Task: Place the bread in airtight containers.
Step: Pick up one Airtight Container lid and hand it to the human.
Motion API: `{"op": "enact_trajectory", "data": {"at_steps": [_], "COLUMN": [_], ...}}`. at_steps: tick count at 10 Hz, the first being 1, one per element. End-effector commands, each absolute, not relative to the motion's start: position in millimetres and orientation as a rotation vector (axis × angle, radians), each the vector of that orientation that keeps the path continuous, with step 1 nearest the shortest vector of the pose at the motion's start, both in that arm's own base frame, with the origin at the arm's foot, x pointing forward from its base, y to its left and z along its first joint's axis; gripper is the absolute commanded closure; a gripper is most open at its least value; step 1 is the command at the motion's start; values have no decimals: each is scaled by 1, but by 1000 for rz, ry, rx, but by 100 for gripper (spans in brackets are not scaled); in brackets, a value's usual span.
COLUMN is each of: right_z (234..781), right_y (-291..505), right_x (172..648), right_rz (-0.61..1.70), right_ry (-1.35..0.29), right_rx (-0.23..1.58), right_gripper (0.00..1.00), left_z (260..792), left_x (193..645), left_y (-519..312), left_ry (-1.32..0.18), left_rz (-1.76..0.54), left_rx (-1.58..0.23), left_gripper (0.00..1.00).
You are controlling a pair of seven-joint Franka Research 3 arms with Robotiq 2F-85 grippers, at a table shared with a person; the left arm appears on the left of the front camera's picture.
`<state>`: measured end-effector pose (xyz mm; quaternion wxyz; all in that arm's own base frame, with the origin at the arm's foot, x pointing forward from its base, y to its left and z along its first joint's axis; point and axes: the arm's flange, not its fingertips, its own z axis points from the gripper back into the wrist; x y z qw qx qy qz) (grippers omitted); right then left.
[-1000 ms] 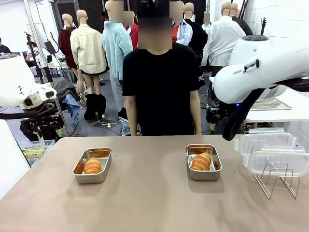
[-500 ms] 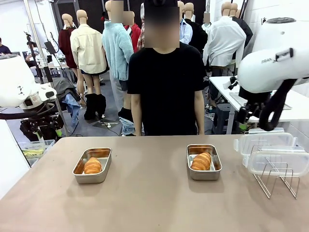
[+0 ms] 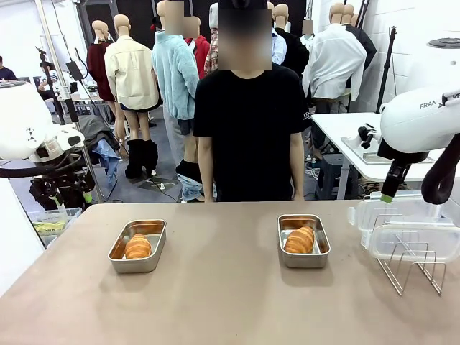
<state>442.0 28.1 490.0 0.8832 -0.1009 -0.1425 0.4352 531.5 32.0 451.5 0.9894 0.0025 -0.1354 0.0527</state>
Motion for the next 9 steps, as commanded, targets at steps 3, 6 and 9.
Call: {"op": "enact_trajectory", "data": {"at_steps": [3, 6, 9], "right_z": [485, 496, 482], "right_y": [17, 6, 6], "right_x": [450, 448, 444], "right_rz": [1151, 1293, 1336], "right_ry": [-117, -54, 8], "right_rx": [-72, 44, 45], "right_gripper": [10, 10, 10], "left_z": [452, 452, 452], "left_x": [531, 531, 531], "left_y": [32, 32, 32], "left_ry": [-271, -271, -271], "left_rz": [106, 106, 106], "left_rx": [5, 5, 5], "left_gripper": [18, 18, 18]}}
